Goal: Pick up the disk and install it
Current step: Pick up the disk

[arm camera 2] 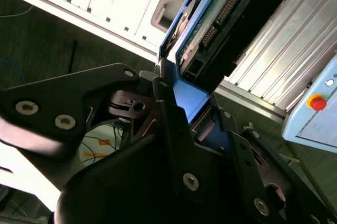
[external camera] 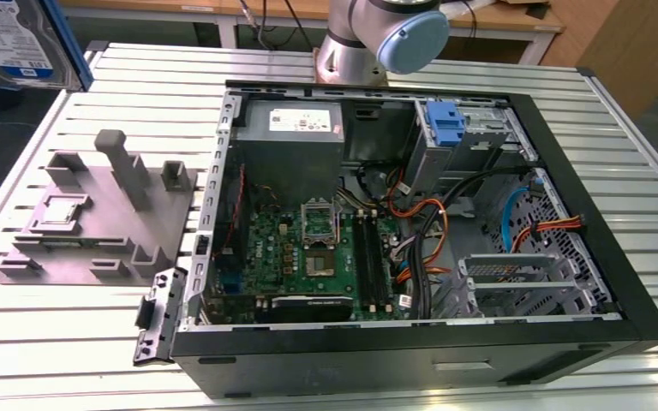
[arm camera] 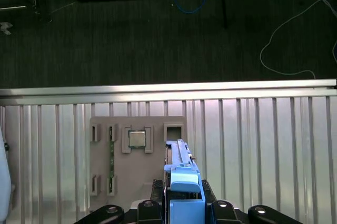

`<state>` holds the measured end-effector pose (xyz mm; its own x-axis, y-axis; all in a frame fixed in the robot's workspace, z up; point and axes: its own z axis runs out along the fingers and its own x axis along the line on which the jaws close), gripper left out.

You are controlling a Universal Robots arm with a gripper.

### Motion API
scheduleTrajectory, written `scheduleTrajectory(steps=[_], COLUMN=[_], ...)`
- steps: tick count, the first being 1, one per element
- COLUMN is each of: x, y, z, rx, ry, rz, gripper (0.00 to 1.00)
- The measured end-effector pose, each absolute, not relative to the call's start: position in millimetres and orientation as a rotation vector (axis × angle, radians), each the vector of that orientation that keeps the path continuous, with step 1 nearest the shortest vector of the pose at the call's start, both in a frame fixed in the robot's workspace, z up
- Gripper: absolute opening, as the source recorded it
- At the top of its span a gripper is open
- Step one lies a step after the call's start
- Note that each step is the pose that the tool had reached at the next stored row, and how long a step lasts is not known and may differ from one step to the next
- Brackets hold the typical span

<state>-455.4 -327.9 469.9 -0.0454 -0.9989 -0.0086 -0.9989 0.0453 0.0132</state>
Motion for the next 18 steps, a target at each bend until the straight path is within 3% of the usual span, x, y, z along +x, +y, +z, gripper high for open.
scheduleTrajectory(steps=[18], x=[-455], y=[-342], z=[475], rx=[2.168], ry=[-2.269], rz=[-0.024], gripper=[0.36])
